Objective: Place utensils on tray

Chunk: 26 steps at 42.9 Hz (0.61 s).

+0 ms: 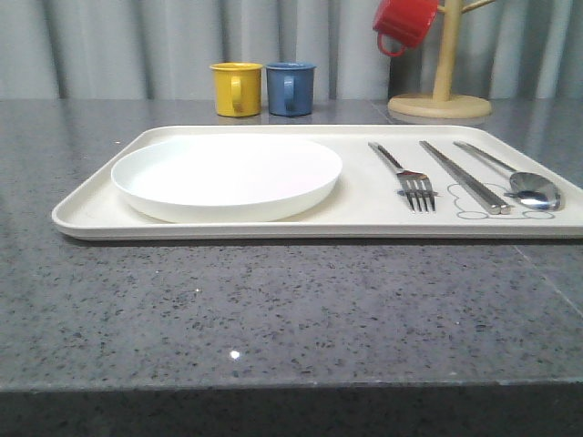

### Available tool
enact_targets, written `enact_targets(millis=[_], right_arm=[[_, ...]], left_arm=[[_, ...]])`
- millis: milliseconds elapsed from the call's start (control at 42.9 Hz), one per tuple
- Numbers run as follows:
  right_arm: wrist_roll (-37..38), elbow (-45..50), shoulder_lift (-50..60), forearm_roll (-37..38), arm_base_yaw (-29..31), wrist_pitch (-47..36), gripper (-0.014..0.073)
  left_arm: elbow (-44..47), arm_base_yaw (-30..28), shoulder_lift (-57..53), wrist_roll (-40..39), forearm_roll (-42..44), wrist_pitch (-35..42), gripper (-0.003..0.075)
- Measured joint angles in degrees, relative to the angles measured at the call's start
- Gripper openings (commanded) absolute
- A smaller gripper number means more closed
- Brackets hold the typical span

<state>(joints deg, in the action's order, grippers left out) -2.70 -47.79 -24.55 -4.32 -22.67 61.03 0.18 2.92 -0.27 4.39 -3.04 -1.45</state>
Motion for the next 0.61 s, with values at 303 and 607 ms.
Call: enact_targets(millis=[303, 607], right_arm=[[0.00, 0.00, 0.00, 0.00, 0.00, 0.00, -0.0118], [0.00, 3.76, 3.42, 1.64, 2.41, -4.09, -0.0118]], left_arm=[[0.00, 0.00, 0.00, 0.00, 0.00, 0.09, -0.0020], [0.00, 0.00, 0.00, 0.00, 0.00, 0.09, -0.0020]])
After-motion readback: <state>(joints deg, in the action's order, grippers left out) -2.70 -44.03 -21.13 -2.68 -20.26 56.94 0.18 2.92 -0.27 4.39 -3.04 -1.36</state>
